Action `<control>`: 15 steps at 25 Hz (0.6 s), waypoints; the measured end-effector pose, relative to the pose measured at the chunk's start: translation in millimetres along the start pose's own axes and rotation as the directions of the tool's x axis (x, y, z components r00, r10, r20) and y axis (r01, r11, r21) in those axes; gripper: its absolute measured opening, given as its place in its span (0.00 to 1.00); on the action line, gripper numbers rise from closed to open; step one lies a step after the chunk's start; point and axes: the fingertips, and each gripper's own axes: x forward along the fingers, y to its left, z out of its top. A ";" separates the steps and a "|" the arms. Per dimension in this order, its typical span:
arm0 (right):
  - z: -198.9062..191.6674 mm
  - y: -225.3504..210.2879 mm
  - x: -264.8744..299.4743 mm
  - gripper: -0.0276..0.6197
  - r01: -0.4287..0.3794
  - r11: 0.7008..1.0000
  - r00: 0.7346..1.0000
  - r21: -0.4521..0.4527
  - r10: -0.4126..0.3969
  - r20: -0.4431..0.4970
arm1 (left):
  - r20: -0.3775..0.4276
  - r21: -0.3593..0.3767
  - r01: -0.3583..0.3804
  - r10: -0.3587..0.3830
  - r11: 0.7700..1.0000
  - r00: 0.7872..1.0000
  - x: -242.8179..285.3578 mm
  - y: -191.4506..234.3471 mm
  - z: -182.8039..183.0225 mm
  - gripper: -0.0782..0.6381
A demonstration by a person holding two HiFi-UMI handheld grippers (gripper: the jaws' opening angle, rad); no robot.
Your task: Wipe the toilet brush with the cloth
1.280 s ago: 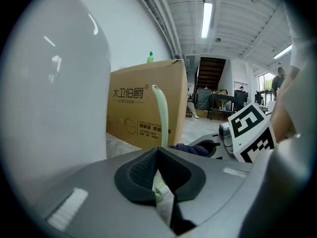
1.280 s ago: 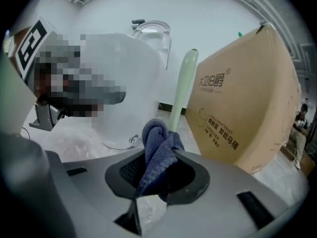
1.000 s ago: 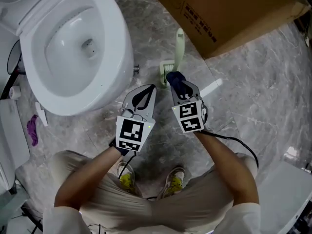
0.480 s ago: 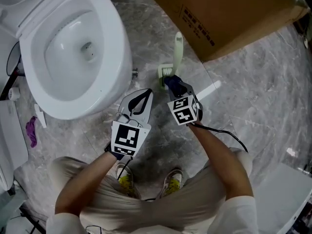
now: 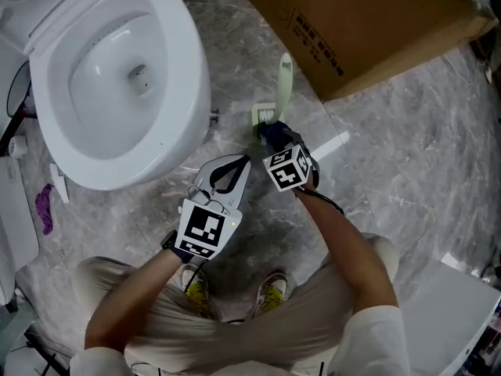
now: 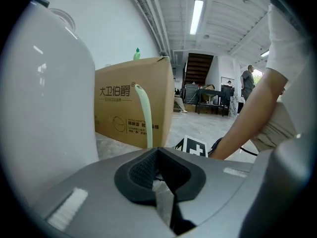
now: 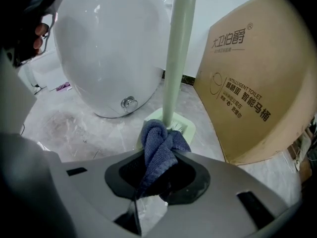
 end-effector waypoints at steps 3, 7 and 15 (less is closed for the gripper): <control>-0.2 -0.4 3.2 0.21 -0.010 0.999 1.000 -0.046 0.010 -0.007 | -0.010 -0.006 -0.001 0.001 1.000 1.000 4.2 1.8 -2.1 0.11; -1.1 -6.2 7.4 0.21 -0.018 0.995 1.000 -0.099 0.016 -0.020 | -0.011 -0.017 0.009 -0.009 1.000 1.000 9.1 1.2 -0.2 0.11; -10.8 -6.1 14.0 0.20 -0.021 0.981 0.997 -0.191 0.006 -0.080 | -0.015 -0.023 0.012 -0.012 1.000 1.000 10.1 2.6 -2.7 0.11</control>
